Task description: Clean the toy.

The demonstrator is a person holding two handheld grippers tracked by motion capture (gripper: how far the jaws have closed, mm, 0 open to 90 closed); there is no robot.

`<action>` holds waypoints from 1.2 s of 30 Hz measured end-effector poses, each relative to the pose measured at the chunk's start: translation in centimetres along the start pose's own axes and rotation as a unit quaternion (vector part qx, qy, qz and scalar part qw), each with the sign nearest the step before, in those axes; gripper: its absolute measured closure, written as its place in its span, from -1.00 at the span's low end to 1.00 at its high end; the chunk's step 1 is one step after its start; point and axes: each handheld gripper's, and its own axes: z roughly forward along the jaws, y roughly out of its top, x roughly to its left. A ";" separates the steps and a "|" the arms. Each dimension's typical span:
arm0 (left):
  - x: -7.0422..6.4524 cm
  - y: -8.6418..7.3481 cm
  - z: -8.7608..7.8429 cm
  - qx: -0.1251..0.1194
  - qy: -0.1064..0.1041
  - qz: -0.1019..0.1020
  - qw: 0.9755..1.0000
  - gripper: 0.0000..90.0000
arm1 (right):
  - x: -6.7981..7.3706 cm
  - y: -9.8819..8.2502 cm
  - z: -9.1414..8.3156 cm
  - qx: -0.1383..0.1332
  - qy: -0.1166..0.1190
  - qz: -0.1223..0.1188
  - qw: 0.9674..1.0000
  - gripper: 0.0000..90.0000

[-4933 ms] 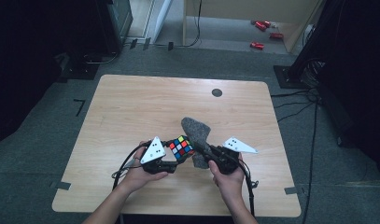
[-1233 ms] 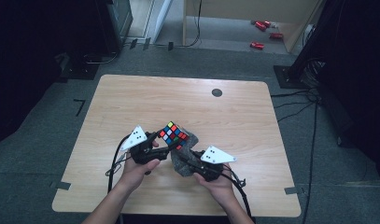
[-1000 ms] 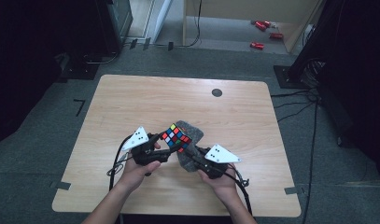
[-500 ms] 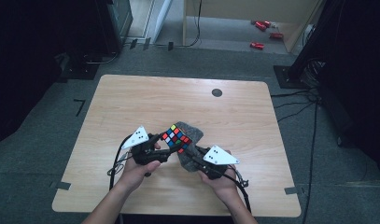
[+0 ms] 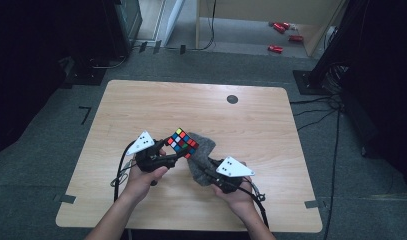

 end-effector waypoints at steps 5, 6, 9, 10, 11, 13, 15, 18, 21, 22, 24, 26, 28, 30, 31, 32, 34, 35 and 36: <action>0.7 -0.3 0.1 0.014 0.037 0.009 0.999 -0.22 | -2.8 0.0 -1.5 -0.001 -0.067 0.044 0.997 0.61; 0.7 -0.5 0.3 0.019 0.043 0.012 0.999 -0.22 | -3.3 0.1 -1.8 -0.003 -0.077 0.049 0.996 0.61; 1.1 -0.8 0.5 0.031 0.054 0.013 0.998 -0.22 | -4.4 0.0 -2.5 -0.005 -0.105 0.050 0.993 0.61; 1.2 -0.9 0.5 0.033 0.058 0.013 0.998 -0.22 | -4.6 0.0 -2.6 -0.004 -0.111 0.051 0.993 0.60; 1.3 -0.9 0.6 0.036 0.063 0.013 0.997 -0.22 | -4.9 -0.1 -2.8 -0.003 -0.116 0.054 0.992 0.60; 1.5 -1.1 0.8 0.041 0.070 0.014 0.997 -0.22 | -5.2 -0.2 -2.9 0.000 -0.122 0.059 0.991 0.60; 1.6 -1.3 0.9 0.045 0.079 0.016 0.996 -0.22 | -5.5 -0.4 -3.0 0.003 -0.128 0.060 0.990 0.59; 1.7 -1.7 1.3 0.056 0.097 0.028 0.993 -0.22 | -5.9 -0.6 -3.0 0.008 -0.134 0.065 0.989 0.59; 1.8 -1.8 1.6 0.065 0.110 0.028 0.991 -0.22 | -6.2 -1.0 -3.2 0.016 -0.143 0.074 0.987 0.59; 1.8 -1.9 1.8 0.068 0.114 0.029 0.991 -0.22 | -6.5 -1.2 -3.3 0.020 -0.147 0.077 0.986 0.59; 1.7 -2.2 2.2 0.082 0.123 0.039 0.988 -0.22 | -6.9 -1.5 -3.4 0.029 -0.159 0.083 0.983 0.58; 1.7 -2.6 2.4 0.093 0.129 0.043 0.986 -0.22 | -7.4 -1.9 -3.4 0.039 -0.168 0.094 0.981 0.58; 1.7 -2.9 2.6 0.103 0.139 0.049 0.984 -0.22 | -7.7 -2.1 -3.4 0.046 -0.174 0.101 0.978 0.58; 1.8 -3.0 2.7 0.110 0.146 0.052 0.982 -0.22 | -7.8 -2.5 -3.2 0.056 -0.181 0.100 0.977 0.58; 1.8 -3.0 2.7 0.111 0.146 0.053 0.981 -0.22 | -7.9 -2.6 -3.1 0.060 -0.183 0.101 0.976 0.58; 1.8 -3.1 2.7 0.113 0.147 0.055 0.981 -0.22 | -7.9 -2.8 -2.9 0.064 -0.183 0.101 0.976 0.58; 1.9 -3.1 2.7 0.115 0.150 0.057 0.980 -0.22 | -8.0 -3.0 -2.6 0.071 -0.185 0.100 0.975 0.58; 1.9 -3.2 2.7 0.115 0.151 0.056 0.980 -0.22 | -8.0 -3.1 -2.5 0.075 -0.185 0.102 0.974 0.58; 2.0 -3.2 2.6 0.116 0.151 0.056 0.980 -0.22 | -8.0 -3.3 -2.4 0.078 -0.185 0.104 0.974 0.57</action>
